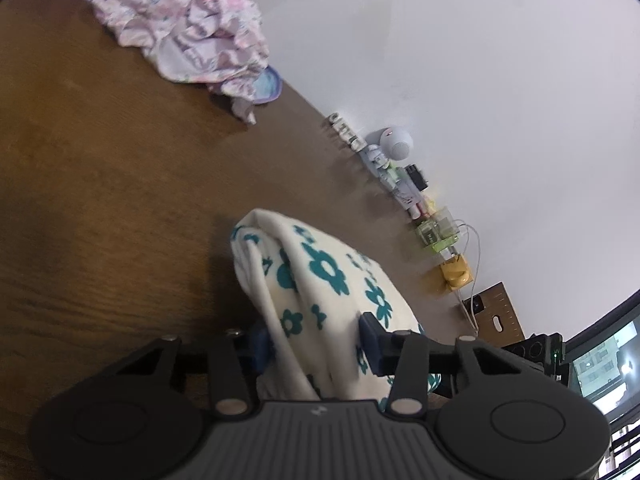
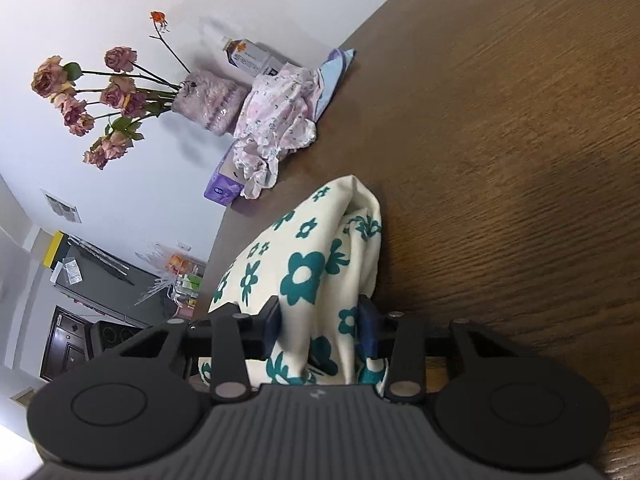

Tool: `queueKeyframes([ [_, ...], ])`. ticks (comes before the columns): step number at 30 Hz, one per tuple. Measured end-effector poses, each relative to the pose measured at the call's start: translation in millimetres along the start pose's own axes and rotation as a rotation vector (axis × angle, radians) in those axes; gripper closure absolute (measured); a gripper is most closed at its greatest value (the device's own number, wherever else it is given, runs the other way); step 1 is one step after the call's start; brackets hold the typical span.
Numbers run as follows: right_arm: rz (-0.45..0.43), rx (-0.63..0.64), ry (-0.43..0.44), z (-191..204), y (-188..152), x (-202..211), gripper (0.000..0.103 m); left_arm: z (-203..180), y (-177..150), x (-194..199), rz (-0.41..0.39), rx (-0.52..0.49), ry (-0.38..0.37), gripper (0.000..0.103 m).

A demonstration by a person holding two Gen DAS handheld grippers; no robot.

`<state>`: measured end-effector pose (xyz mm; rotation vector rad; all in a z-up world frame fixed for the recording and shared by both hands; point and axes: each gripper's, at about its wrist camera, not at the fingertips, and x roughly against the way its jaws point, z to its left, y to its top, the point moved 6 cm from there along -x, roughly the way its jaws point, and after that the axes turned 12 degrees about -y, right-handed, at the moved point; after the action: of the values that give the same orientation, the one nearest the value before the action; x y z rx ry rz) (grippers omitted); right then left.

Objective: Fold clothes
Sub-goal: 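Grasp the bundle end with both tools and lift it off the table, then carry the bundle with both tools toward the pink garment by the wall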

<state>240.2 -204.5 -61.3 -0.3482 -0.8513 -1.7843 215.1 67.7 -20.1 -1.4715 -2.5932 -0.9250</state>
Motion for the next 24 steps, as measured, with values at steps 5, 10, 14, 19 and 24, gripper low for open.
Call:
queueKeyframes([
  [5,-0.06,0.019,0.021,4.9,18.9,10.8,0.068,-20.3,21.9,-12.2,-0.023,-0.06,-0.02,0.061],
  [10,-0.136,0.045,0.036,11.9,52.9,20.3,0.068,-44.4,70.6,-42.0,-0.055,-0.136,-0.058,0.061],
  [14,-0.221,0.062,0.054,14.3,104.3,23.1,0.069,-57.9,128.1,-84.0,-0.071,-0.197,-0.077,0.061],
  [19,-0.304,0.068,0.031,7.2,181.8,4.9,0.069,-41.7,186.6,-144.0,-0.106,-0.195,-0.068,0.061],
  [24,-0.342,0.065,-0.015,-18.0,240.6,-33.8,0.069,-5.5,213.7,-199.6,-0.118,-0.147,-0.063,0.061],
])
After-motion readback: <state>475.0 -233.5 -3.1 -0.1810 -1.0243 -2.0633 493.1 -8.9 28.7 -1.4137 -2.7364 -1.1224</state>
